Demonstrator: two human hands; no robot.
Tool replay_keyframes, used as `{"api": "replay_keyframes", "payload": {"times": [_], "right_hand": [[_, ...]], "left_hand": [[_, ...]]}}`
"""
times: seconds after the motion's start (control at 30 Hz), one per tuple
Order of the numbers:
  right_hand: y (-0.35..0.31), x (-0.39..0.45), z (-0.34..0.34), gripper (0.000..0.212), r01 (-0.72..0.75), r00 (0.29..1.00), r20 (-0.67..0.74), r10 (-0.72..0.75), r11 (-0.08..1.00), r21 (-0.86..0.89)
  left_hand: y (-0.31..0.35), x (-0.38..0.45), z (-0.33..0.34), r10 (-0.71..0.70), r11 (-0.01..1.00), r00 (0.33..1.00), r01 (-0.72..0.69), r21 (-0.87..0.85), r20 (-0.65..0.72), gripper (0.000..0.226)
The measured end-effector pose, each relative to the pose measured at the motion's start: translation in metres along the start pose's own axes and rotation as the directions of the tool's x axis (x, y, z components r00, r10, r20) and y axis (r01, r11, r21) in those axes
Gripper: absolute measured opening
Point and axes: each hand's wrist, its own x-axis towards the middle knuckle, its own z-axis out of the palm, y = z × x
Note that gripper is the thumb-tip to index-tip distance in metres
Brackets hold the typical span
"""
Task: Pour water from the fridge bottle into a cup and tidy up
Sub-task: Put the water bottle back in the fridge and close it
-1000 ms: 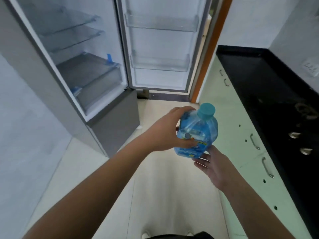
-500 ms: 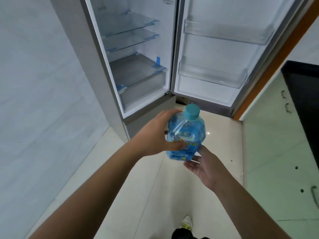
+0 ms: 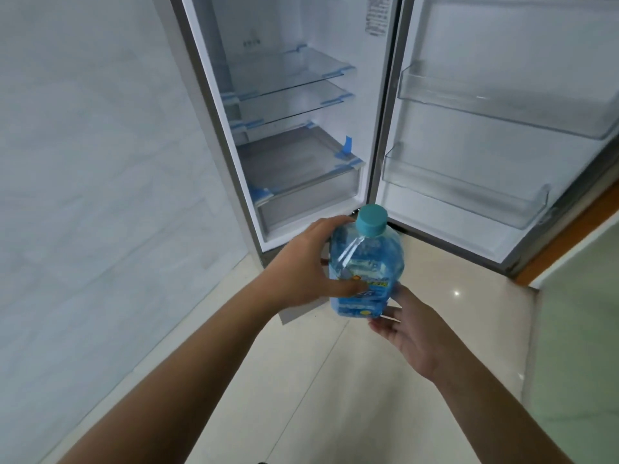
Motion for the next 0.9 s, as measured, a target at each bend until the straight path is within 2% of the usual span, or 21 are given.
{"api": "replay_keyframes", "payload": {"times": [0.2,0.43,0.9], "right_hand": [[-0.033,0.036,0.016,0.031,-0.002,0.997,0.071,0.011,0.993,-0.117],[-0.065,0.095,0.059,0.03,-0.006,0.995,0.101,0.024,0.985,-0.171],[-0.152,0.187,0.121,0.042,-0.028,0.987,0.154,0.051,0.988,-0.149]], "left_hand": [[-0.02,0.032,-0.019,-0.064,0.998,0.996,0.062,-0.03,-0.07,0.079],[-0.062,0.084,-0.058,-0.076,0.997,0.992,0.076,-0.003,-0.101,0.078],[-0.113,0.199,-0.131,-0.074,0.997,0.994,0.073,-0.021,-0.08,0.074]]}}
